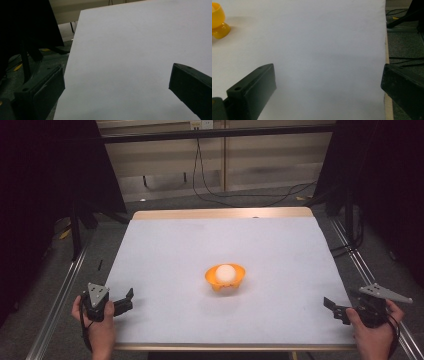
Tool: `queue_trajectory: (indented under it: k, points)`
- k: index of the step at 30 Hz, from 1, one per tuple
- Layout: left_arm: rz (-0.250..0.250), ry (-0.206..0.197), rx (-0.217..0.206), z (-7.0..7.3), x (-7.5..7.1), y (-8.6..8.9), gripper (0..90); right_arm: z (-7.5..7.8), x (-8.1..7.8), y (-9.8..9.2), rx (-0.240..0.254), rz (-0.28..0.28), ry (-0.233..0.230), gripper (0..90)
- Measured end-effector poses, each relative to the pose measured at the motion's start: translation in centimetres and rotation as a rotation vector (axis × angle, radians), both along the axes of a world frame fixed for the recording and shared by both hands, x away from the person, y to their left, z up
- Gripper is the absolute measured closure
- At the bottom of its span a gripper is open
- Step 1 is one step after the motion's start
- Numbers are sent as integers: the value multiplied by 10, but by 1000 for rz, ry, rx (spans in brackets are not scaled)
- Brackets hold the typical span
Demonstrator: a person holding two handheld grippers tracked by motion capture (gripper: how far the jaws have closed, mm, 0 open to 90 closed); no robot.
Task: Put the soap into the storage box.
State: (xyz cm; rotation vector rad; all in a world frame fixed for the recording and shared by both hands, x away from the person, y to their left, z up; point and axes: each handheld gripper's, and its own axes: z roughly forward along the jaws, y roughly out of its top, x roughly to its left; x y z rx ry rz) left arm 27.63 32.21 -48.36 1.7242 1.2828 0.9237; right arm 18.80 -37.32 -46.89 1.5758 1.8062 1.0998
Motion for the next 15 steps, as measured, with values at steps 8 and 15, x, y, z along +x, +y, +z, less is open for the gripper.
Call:
queue_trajectory:
  k: [8, 15]
  points:
    - [6, -2, -13, 0, 0, 1, 0, -7, -12, -4, 22, -16, -42, 0]
    - [2, -3, -14, 0, 0, 2, 0, -8, -14, -6, 37, -20, -60, 0]
